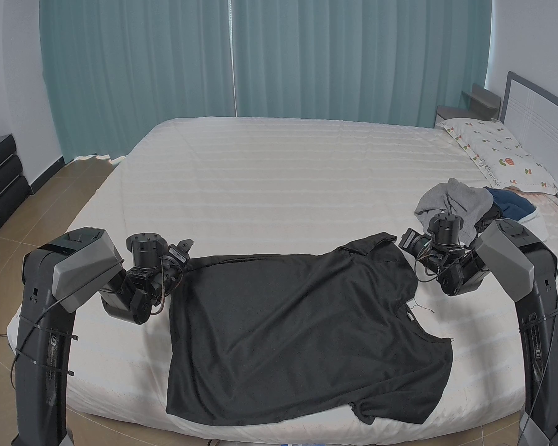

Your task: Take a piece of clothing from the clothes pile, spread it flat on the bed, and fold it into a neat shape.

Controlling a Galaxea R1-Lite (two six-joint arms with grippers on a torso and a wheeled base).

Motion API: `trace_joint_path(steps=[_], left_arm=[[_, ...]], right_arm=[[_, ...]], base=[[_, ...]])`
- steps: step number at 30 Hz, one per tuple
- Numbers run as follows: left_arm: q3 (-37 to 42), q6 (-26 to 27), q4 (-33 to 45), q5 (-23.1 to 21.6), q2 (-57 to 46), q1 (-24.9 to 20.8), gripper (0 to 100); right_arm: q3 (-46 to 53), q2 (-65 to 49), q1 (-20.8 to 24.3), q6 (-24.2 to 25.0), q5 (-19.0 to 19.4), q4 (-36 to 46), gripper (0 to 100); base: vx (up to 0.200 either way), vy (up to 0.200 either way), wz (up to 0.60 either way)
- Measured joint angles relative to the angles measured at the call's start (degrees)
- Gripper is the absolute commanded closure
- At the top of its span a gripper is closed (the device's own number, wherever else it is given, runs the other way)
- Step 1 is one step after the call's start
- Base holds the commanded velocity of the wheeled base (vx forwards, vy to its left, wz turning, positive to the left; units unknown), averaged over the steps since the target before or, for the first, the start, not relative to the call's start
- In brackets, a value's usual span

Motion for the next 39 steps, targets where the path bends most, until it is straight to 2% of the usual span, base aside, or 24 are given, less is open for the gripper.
trace_joint_path(steps=[6,17,18,29,35,39], left_arm=[[-0.4,0.0,-0.1,0.5,0.0,0.2,0],[-0.4,-0.8,0.1,0.1,-1.5,2.7,0],[-0.4,-0.8,0.2,0.0,-1.7,2.8,0],[-0.1,-0.9,3.0,-4.9,-2.2,2.9,0],[1.1,-1.4,2.1,-3.1,-3.4,2.2,0],[3.8,-4.0,0.0,-1.4,-6.1,0.7,0]], right_arm=[[-1.6,0.8,-0.9,0.4,-1.2,-0.4,100],[1.5,0.5,-0.6,1.0,-0.5,-0.3,100],[1.7,0.4,-0.5,1.0,-0.5,-0.3,0],[4.0,-0.8,0.9,4.0,-0.4,-0.3,0],[4.5,-1.6,1.5,4.6,-0.4,-0.4,0],[4.7,-1.8,1.5,4.7,-0.4,-0.4,0]], base=[[0.0,0.0,0.0],[0.0,0.0,0.0],[0.0,0.0,0.0],[0.0,0.0,0.0],[0.0,0.0,0.0],[0.0,0.0,0.0]])
